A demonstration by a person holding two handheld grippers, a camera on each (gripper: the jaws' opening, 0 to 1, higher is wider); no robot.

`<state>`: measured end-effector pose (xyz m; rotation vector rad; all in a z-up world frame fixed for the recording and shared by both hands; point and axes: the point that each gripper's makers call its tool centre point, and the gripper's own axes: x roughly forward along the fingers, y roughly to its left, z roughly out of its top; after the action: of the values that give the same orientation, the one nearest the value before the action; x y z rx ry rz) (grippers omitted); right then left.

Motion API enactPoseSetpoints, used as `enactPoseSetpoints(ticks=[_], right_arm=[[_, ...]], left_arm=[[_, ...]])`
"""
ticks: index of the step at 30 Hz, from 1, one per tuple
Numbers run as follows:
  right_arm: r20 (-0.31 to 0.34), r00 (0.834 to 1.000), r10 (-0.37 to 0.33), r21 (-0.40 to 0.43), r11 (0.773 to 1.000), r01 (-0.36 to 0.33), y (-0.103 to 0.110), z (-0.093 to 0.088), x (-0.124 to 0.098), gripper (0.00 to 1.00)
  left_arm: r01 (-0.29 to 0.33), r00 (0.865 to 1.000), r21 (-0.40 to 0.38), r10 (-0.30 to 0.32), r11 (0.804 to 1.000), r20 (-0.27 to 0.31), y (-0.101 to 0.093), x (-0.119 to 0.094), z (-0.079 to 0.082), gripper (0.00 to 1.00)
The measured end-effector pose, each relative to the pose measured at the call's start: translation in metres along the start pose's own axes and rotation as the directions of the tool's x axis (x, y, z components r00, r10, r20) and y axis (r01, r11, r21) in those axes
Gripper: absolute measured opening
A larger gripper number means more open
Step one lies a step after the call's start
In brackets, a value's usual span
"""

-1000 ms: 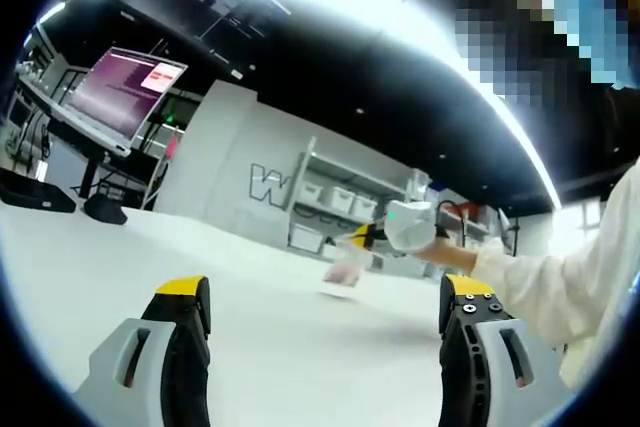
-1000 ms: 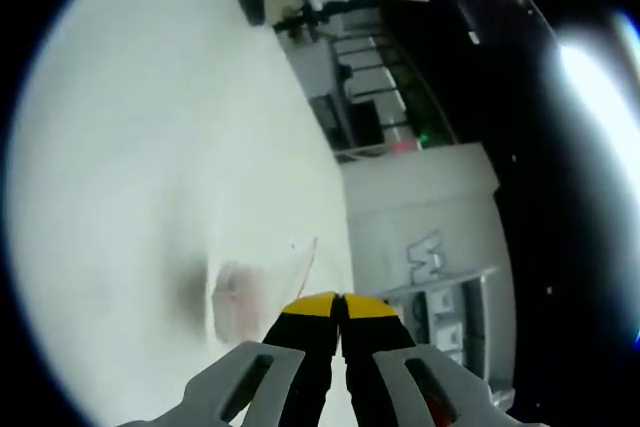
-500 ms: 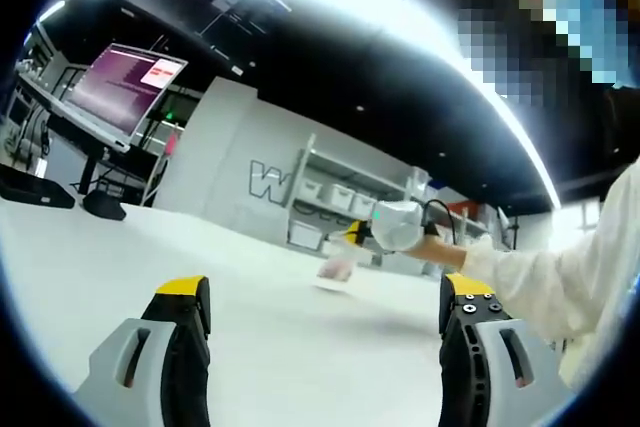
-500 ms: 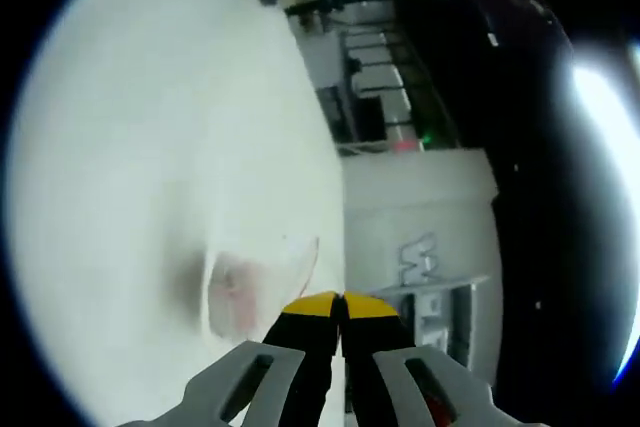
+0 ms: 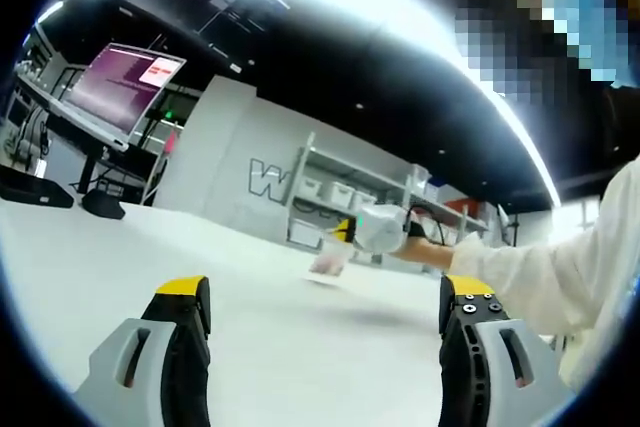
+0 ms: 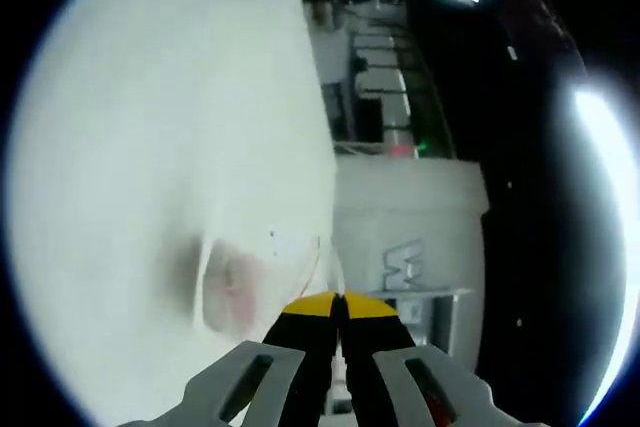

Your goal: Open the resealable bag by pulling the two sides of the seal apart until the entire bag opening is separated and visibly accessible.

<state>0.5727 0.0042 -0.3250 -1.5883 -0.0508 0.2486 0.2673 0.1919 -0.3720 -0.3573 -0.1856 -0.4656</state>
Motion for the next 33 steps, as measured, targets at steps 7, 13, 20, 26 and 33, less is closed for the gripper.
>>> enactPoseSetpoints(ticks=[7, 13, 20, 26, 33], right_arm=[[-0.043, 0.999, 0.013, 0.022, 1.000, -0.012, 0.006, -0.007, 0.013, 0.00], [-0.099, 0.995, -0.011, 0.020, 1.000, 0.013, 0.007, -0.018, 0.020, 0.00], [-0.131, 0.991, 0.011, 0.111, 0.994, 0.004, 0.019, -0.027, 0.027, 0.00], [-0.125, 0.992, 0.023, 0.137, 0.991, -0.005, 0.023, -0.021, 0.027, 0.00], [-0.071, 0.988, 0.140, 0.369, 0.923, -0.105, 0.048, -0.007, 0.028, 0.00]], left_arm=[[-0.006, 1.000, -0.001, 0.006, 1.000, 0.001, 0.002, -0.002, 0.001, 0.94], [-0.008, 1.000, -0.001, 0.008, 1.000, 0.006, 0.003, -0.003, 0.002, 0.94], [-0.011, 1.000, -0.009, 0.011, 1.000, 0.008, 0.004, -0.004, 0.003, 0.94], [-0.007, 1.000, -0.011, 0.007, 1.000, 0.006, 0.002, -0.004, 0.001, 0.94], [-0.008, 1.000, -0.016, 0.008, 1.000, 0.009, 0.002, -0.005, 0.001, 0.94]])
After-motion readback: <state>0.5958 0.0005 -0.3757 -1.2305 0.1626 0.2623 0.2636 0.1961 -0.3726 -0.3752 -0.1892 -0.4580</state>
